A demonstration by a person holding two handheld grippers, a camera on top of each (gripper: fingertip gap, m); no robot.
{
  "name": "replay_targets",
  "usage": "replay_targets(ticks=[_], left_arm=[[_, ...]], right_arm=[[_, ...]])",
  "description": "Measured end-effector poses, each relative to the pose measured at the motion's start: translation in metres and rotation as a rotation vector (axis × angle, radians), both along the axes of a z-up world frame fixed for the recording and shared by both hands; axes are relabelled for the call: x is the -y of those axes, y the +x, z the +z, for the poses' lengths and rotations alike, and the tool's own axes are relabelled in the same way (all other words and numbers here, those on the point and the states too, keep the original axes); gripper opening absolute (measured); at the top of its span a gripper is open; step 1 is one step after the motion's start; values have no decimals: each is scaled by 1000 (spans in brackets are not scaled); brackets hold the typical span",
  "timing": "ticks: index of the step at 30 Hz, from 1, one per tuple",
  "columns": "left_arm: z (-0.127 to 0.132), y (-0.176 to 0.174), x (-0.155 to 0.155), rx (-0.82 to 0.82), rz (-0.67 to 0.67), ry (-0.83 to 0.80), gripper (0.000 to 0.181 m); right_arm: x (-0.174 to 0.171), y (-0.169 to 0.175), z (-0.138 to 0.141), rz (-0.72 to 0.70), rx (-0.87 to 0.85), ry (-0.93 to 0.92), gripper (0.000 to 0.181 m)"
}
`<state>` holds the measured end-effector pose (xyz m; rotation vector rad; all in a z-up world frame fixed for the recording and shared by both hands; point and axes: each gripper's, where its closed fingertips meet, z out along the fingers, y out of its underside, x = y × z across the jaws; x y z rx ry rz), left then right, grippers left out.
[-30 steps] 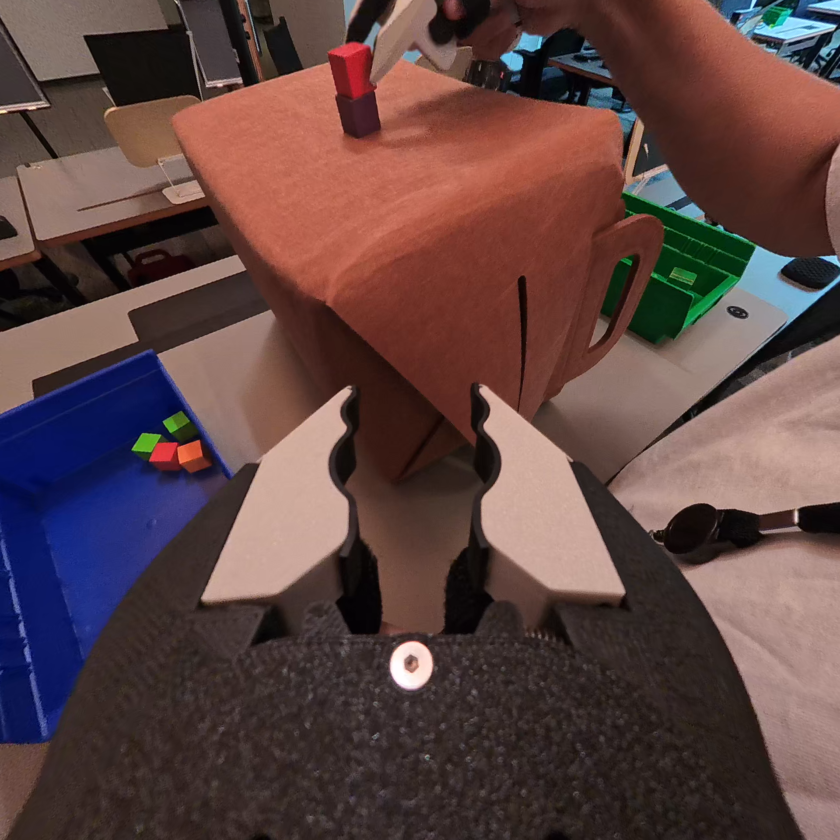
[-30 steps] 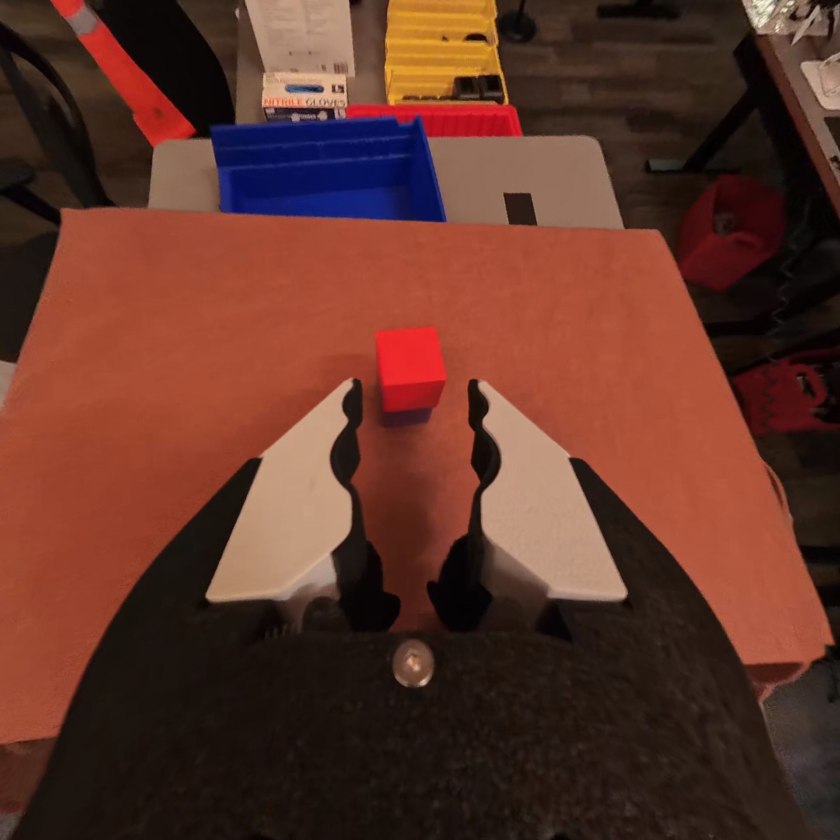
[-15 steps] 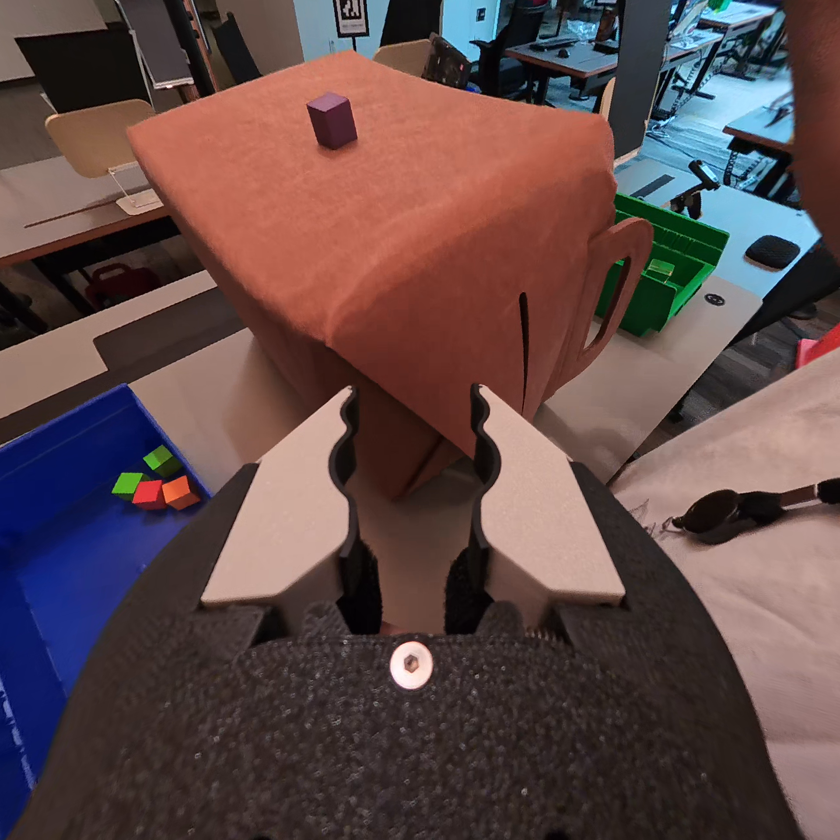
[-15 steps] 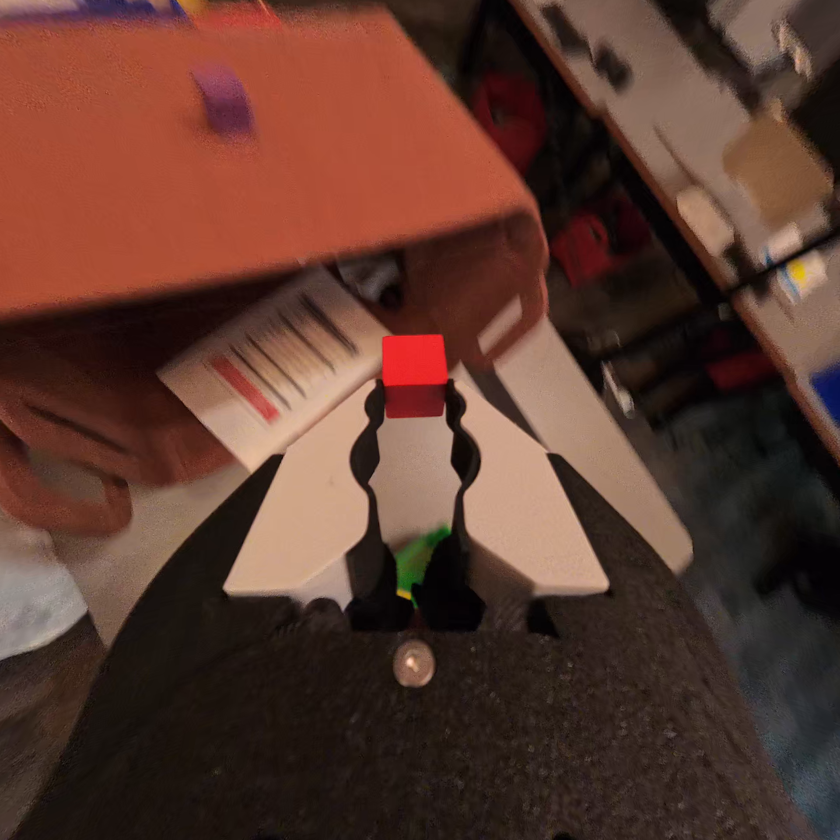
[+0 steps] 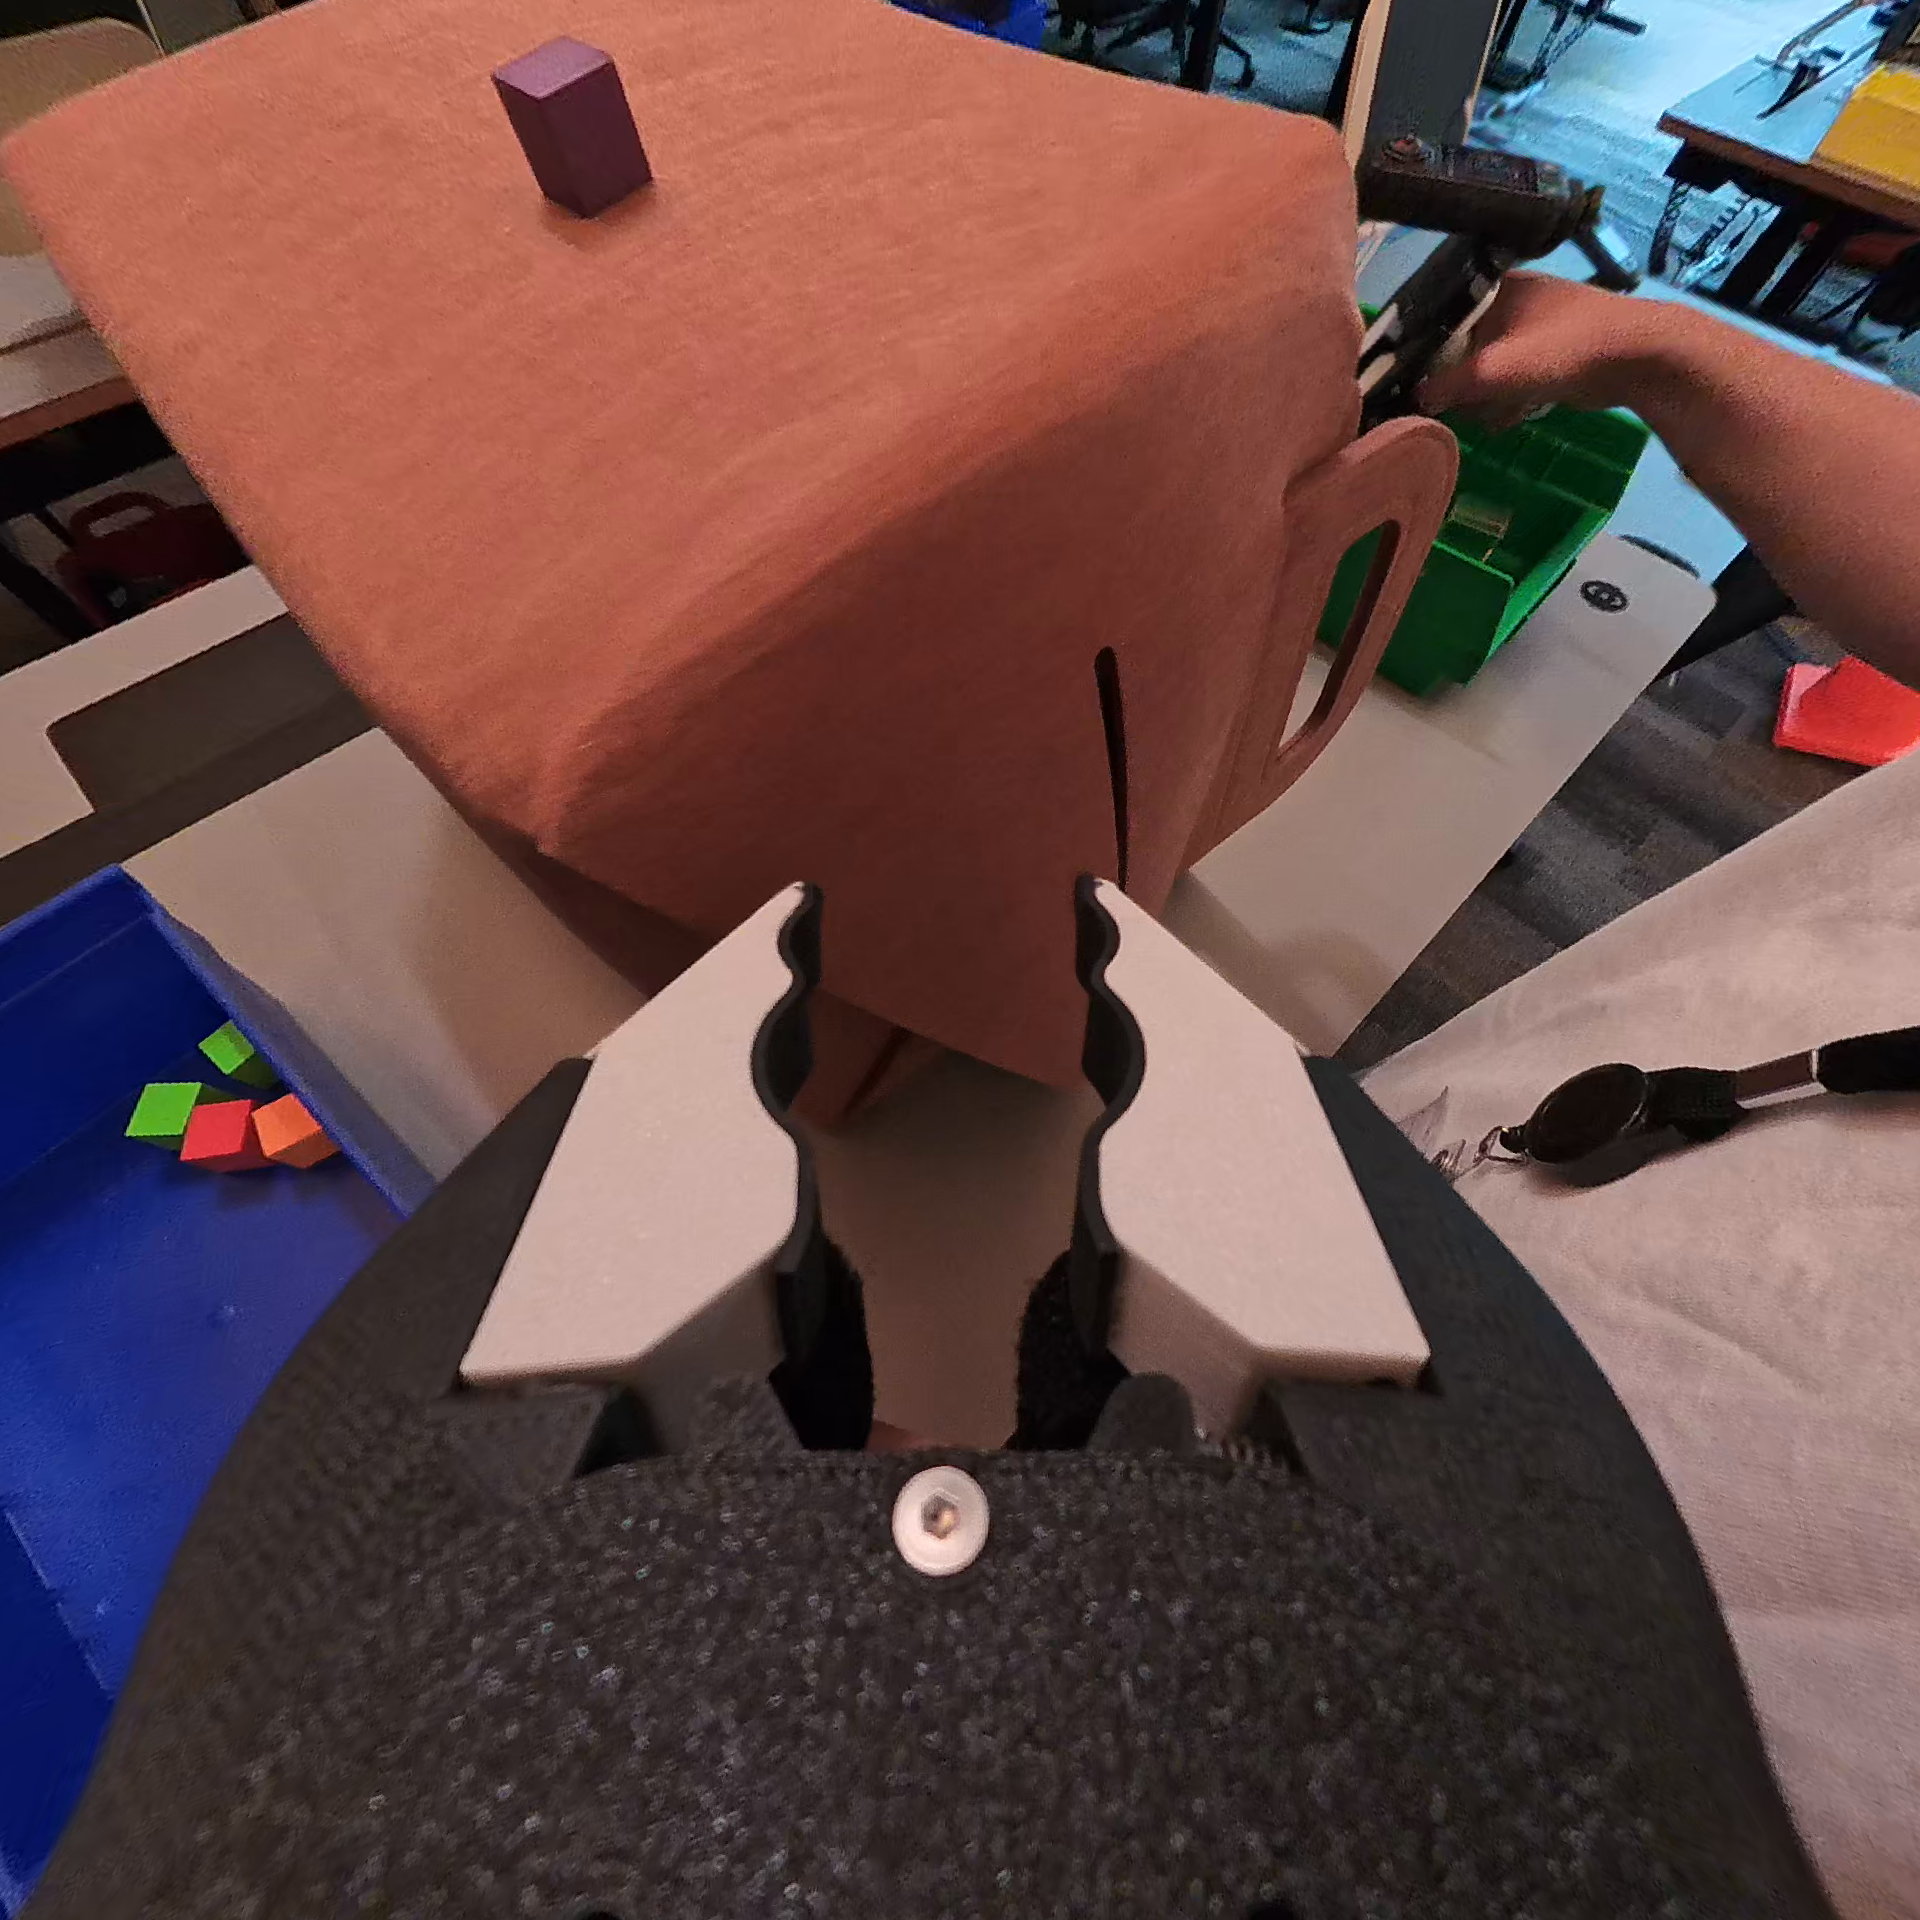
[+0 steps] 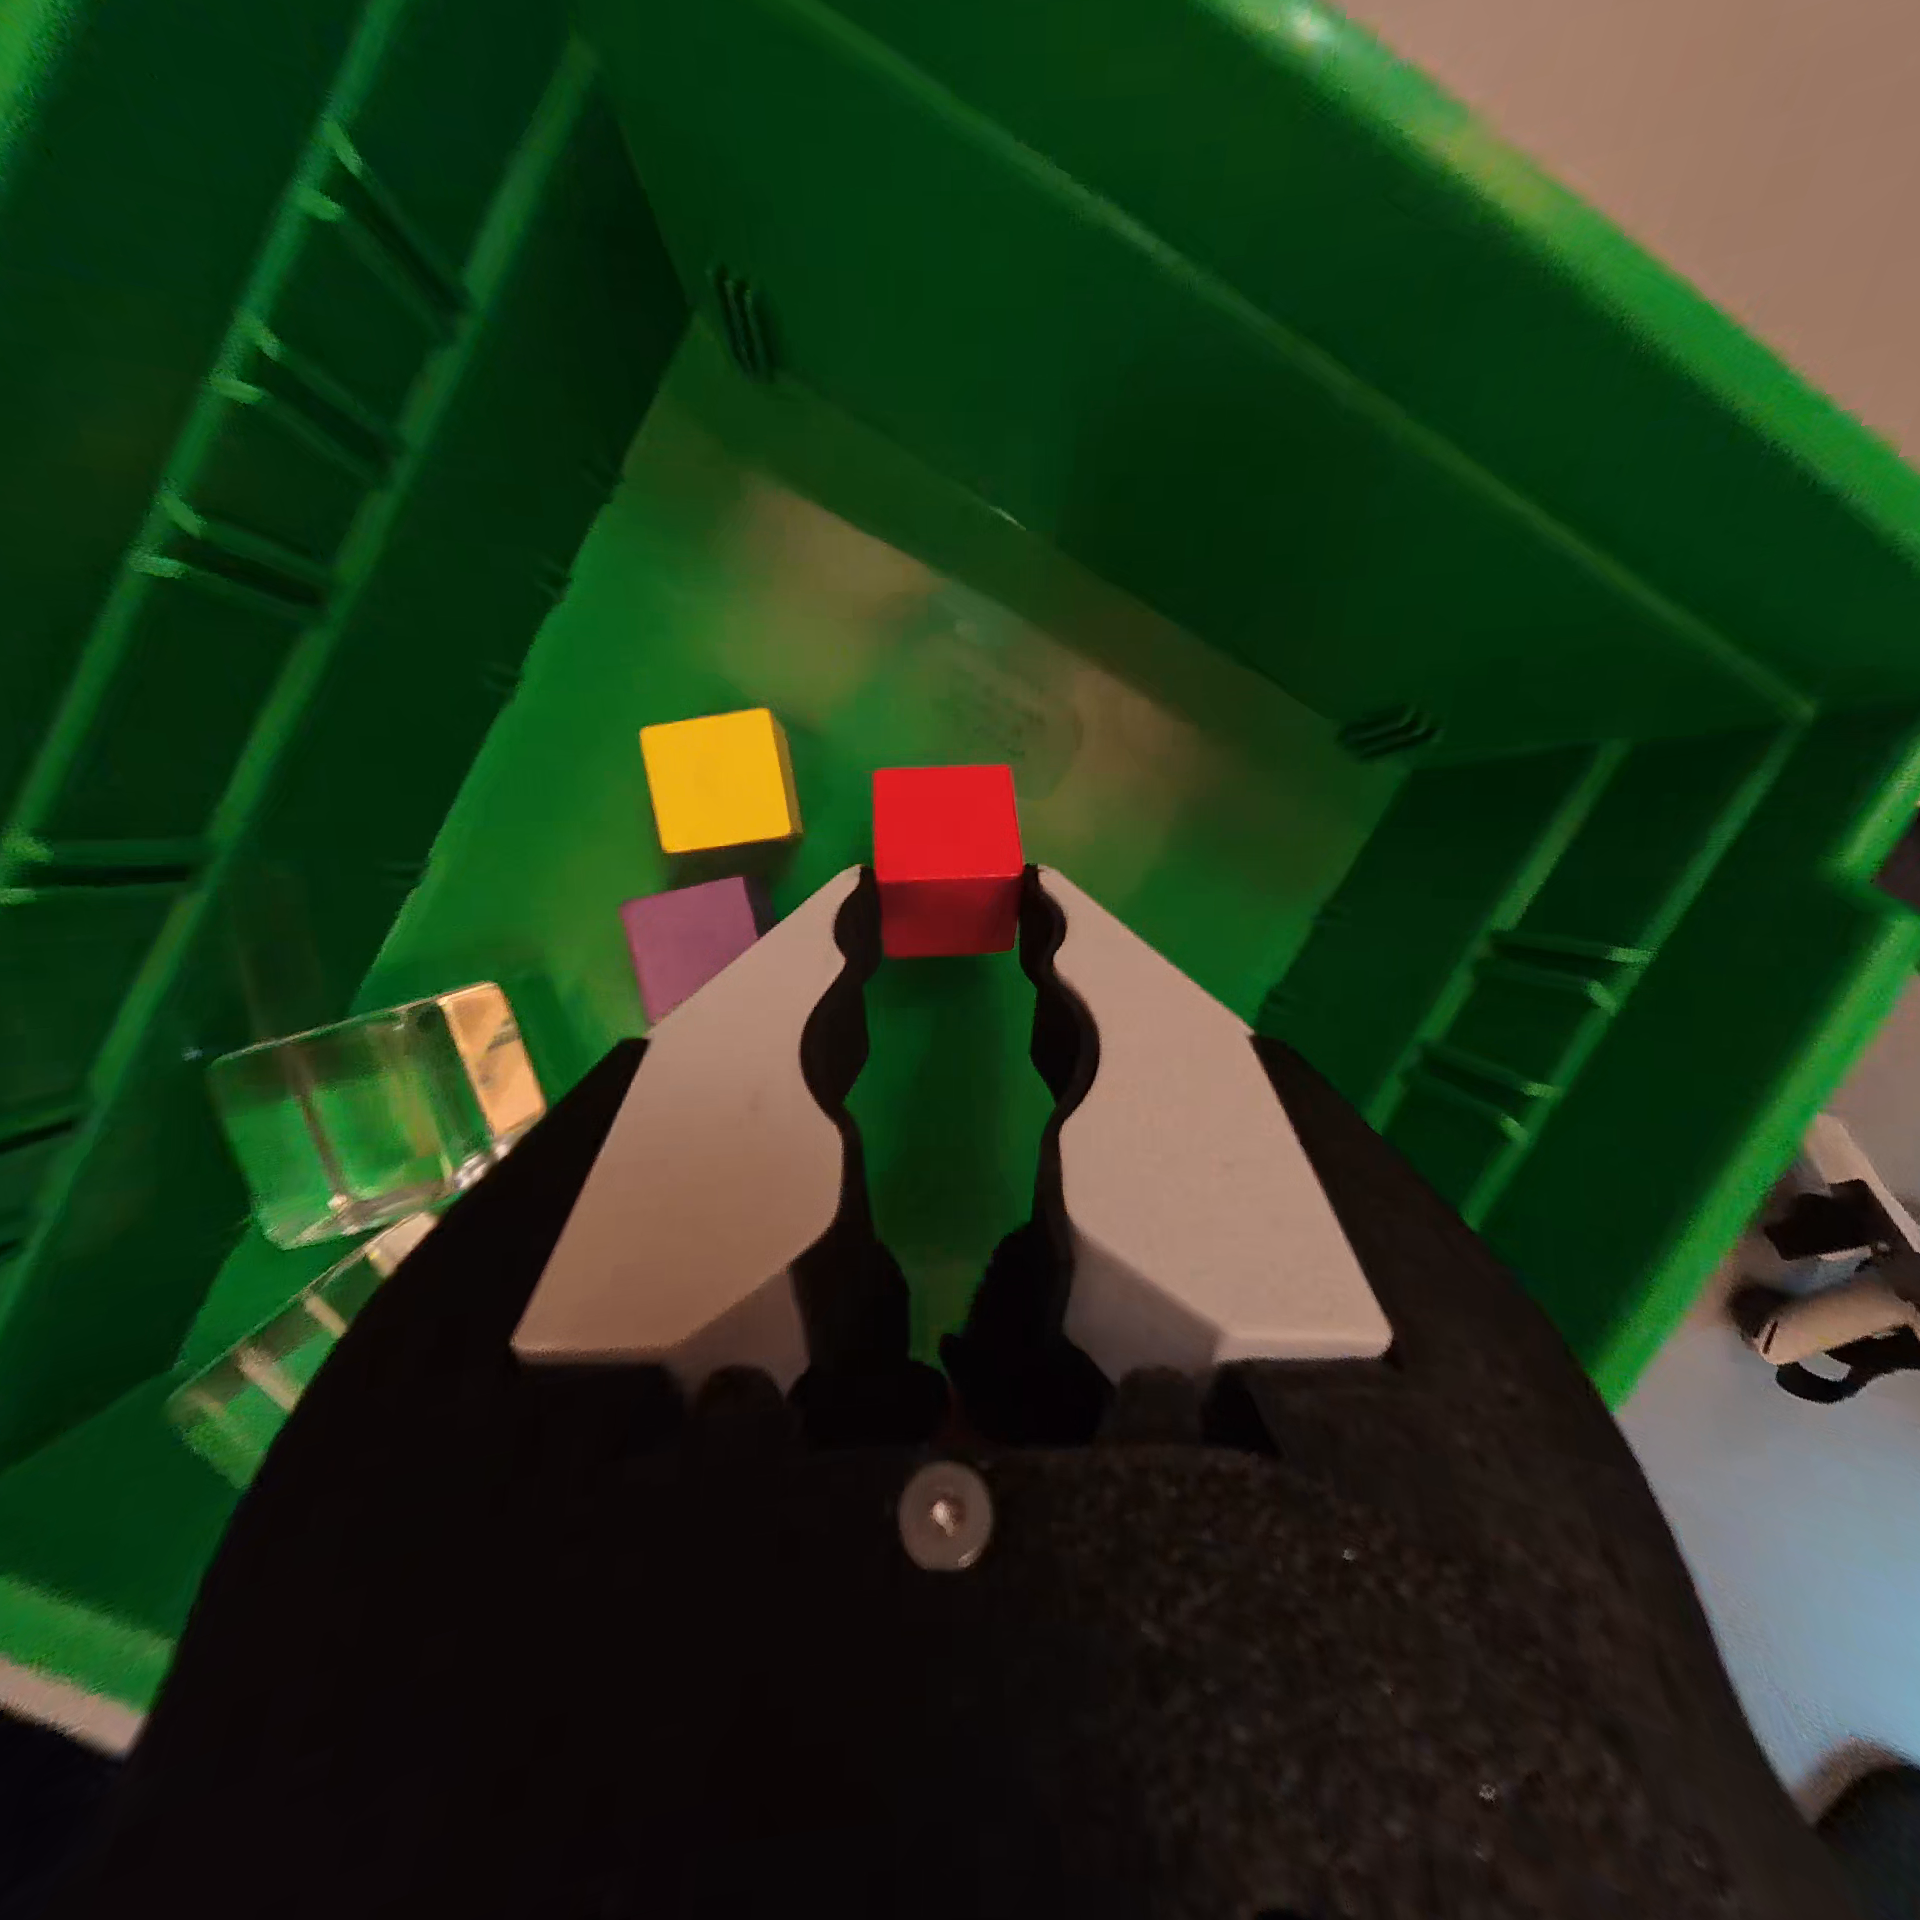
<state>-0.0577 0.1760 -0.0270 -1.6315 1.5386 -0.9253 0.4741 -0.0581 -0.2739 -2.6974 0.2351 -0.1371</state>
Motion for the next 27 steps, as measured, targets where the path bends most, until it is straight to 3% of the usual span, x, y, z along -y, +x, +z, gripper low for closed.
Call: replay_targets(ticks=[3, 13, 18, 20, 23, 25, 27], left_arm=[[-4, 3, 5, -27, -2, 9, 50], [-2, -1, 14, -12, 1, 15, 50], [-2, -13, 10, 3, 19, 11, 50], [-2, -20, 7, 7, 33, 16, 50], [0, -29, 4, 28, 52, 10, 50], [0, -35, 0, 37, 66, 3, 50], [1, -41, -2, 46, 75, 9, 50]], right_arm=[[1, -4, -18, 6, -22, -7, 26], [-12, -23, -28, 19, -143, -5, 27], [-15, -22, -15, 9, -95, -21, 47], [-16, -16, 12, 3, -17, -44, 55], [-60, -24, 99, 29, 111, 102, 57], [-118, -62, 172, 100, 78, 305, 58], [-176, -124, 246, 268, 18, 501, 64]])
